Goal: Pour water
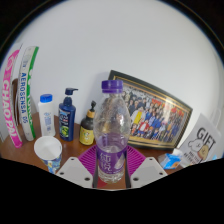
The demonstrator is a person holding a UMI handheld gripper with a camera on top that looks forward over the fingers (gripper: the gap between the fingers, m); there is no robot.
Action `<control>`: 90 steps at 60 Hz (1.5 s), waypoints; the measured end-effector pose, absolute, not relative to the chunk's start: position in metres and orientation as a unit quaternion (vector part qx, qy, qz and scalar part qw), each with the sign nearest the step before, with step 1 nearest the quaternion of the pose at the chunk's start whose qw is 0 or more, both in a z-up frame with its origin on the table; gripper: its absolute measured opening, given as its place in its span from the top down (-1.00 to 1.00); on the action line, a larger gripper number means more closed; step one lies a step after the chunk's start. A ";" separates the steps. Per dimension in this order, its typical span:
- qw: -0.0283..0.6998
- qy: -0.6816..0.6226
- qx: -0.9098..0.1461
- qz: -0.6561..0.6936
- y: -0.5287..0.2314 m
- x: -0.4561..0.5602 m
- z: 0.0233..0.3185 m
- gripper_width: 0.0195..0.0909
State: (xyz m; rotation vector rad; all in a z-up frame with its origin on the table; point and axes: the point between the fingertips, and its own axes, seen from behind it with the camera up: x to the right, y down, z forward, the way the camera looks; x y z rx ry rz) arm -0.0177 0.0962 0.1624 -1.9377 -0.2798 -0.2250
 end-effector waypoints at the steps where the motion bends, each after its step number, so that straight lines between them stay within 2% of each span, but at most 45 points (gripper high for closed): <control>1: 0.553 -0.111 -0.822 -0.082 0.098 -0.018 0.157 0.52; 7: 0.553 -0.076 -0.829 -0.024 0.103 -0.019 0.128 0.51; 22: 0.557 -0.039 -0.828 0.056 0.109 -0.031 0.085 0.51; 23: 0.554 -0.039 -0.829 0.057 0.109 -0.030 0.080 0.46; 28: 0.573 -0.042 -0.817 0.055 0.110 -0.032 0.081 0.49; 33: 0.579 -0.047 -0.812 0.049 0.108 -0.033 0.082 0.36; 39: 0.575 -0.058 -0.815 0.037 0.103 -0.034 0.079 0.10; 41: 0.563 -0.060 -0.824 0.035 0.100 -0.035 0.074 -0.15; 45: 0.550 -0.055 -0.832 0.043 0.092 -0.036 0.073 -0.83; 46: 0.547 -0.052 -0.834 0.043 0.089 -0.035 0.073 -0.89; 48: 0.542 -0.045 -0.838 0.043 0.083 -0.034 0.076 -0.79; 52: 0.534 -0.034 -0.844 0.034 0.064 -0.030 0.086 -0.87; 55: 0.524 -0.031 -0.851 0.022 0.047 -0.029 0.094 -0.85; 75: 0.476 -0.008 -0.879 -0.021 -0.132 -0.052 0.174 -0.84; 90: 0.467 -0.002 -0.884 -0.031 -0.227 -0.065 0.204 -0.85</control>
